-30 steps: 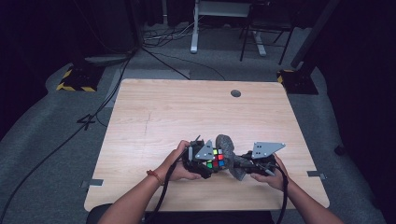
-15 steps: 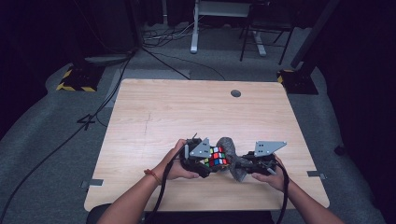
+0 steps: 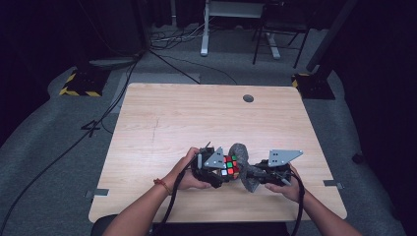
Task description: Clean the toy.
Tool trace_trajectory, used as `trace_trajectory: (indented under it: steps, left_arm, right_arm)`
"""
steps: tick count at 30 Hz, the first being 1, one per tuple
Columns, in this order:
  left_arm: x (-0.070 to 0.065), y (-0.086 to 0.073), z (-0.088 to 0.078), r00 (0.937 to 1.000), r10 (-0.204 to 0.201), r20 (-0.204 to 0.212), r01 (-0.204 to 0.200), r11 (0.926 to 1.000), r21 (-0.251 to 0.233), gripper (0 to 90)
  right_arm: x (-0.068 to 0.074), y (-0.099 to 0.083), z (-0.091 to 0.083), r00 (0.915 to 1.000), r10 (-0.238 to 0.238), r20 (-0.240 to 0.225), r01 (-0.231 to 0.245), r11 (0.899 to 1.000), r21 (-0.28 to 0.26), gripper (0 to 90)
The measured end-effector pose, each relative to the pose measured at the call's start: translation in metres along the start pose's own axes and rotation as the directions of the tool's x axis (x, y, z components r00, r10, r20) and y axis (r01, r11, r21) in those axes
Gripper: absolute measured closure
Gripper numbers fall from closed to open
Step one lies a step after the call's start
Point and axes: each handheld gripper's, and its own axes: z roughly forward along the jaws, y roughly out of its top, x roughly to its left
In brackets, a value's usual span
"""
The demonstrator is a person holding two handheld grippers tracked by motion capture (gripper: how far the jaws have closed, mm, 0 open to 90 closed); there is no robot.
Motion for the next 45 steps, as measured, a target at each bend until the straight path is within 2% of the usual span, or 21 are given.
trace_trajectory:
  steps: [4,6,8,11,15,18,21,23,24,27,29,31,34,35,37,39,41,43,45]
  left_arm:
    - [0.001,0.001,-0.004,0.9999,-0.003,-0.013,0.003,0.9998,-0.018,32.6]
    - [0.001,0.002,-0.005,0.9999,-0.008,-0.012,0.007,0.9997,-0.025,32.6]
    - [0.002,0.001,-0.006,0.9999,-0.008,-0.012,0.008,0.9997,-0.024,32.7]
    - [0.003,0.0,-0.006,0.9998,-0.009,-0.017,0.008,0.9998,-0.021,32.7]
    - [0.003,-0.002,-0.002,0.9999,-0.014,0.001,0.014,0.9999,-0.007,32.8]
    - [0.001,0.001,-0.003,1.0,-0.008,0.005,0.008,0.9996,-0.026,32.8]
    - [0.0,0.003,-0.007,0.9998,-0.01,0.019,0.011,0.998,-0.062,32.7]
    - [0.0,0.004,-0.01,0.9999,-0.012,0.001,0.012,0.9969,-0.078,32.7]
    - [0.002,0.004,-0.011,0.9998,-0.019,0.01,0.02,0.996,-0.088,32.7]
    - [0.004,0.003,-0.015,0.9996,-0.025,-0.013,0.023,0.9955,-0.092,32.7]
    - [0.006,0.002,-0.016,0.9994,-0.034,-0.001,0.034,0.995,-0.094,32.7]
    - [0.005,0.002,-0.015,0.9997,-0.022,0.001,0.022,0.9968,-0.076,32.8]
    - [0.005,0.001,-0.013,0.9997,-0.024,0.004,0.024,0.9976,-0.064,32.8]
    - [0.005,0.001,-0.012,0.9998,-0.019,0.009,0.019,0.9982,-0.056,32.8]
    - [0.005,0.0,-0.008,0.9997,-0.02,0.013,0.021,0.9989,-0.041,32.8]
    - [0.002,0.0,-0.004,0.9999,-0.01,0.007,0.01,0.9998,-0.018,32.8]
    - [0.002,0.0,-0.001,0.9999,-0.004,0.011,0.004,1.0,-0.006,32.8]
    - [0.002,0.0,0.0,0.9999,0.006,-0.01,-0.006,1.0,0.005,32.8]
    - [0.005,-0.002,-0.001,0.9999,-0.011,-0.013,0.011,0.9999,0.007,32.7]
  right_arm:
    - [0.0,-0.008,0.013,0.9998,-0.021,-0.006,0.022,0.995,0.101,77.4]
    - [0.001,-0.012,0.019,0.9997,-0.003,-0.024,0.006,0.992,0.123,77.4]
    - [0.002,-0.012,0.022,0.9996,-0.011,-0.028,0.015,0.99,0.144,77.4]
    - [0.003,-0.009,0.017,0.9996,-0.019,-0.021,0.021,0.993,0.112,77.3]
    - [0.0,0.0,-0.001,0.9998,-0.017,-0.014,0.017,1.0,0.003,77.3]
    - [0.0,0.003,-0.006,0.9996,-0.027,0.003,0.027,1.0,-0.013,77.3]
    - [0.001,-0.002,0.0,0.9995,-0.031,-0.01,0.032,0.999,0.035,77.3]
    - [0.004,-0.005,0.009,0.9984,-0.053,-0.019,0.055,0.993,0.1,77.3]
    - [0.006,-0.006,0.012,0.9977,-0.061,-0.031,0.065,0.99,0.124,77.3]
    - [0.01,-0.007,0.019,0.9955,-0.076,-0.057,0.084,0.984,0.158,77.3]
    - [0.012,-0.007,0.022,0.9938,-0.087,-0.07,0.098,0.98,0.174,77.3]
    - [0.012,-0.006,0.021,0.9937,-0.093,-0.063,0.103,0.98,0.172,77.3]
    - [0.011,-0.003,0.016,0.9953,-0.094,-0.025,0.096,0.985,0.14,77.3]
    - [0.009,-0.002,0.012,0.9957,-0.093,-0.001,0.093,0.989,0.118,77.3]
    - [0.006,0.002,0.004,0.9974,-0.07,0.016,0.069,0.996,0.063,77.3]
    - [0.005,0.005,-0.002,0.9975,-0.064,0.03,0.064,0.998,0.031,77.3]
    - [0.005,0.006,-0.003,0.9968,-0.071,0.036,0.069,0.997,0.034,77.3]
    - [0.006,0.003,-0.002,0.9968,-0.073,0.031,0.071,0.996,0.048,77.3]
    - [0.007,0.001,0.001,0.9968,-0.079,0.008,0.079,0.995,0.061,77.3]
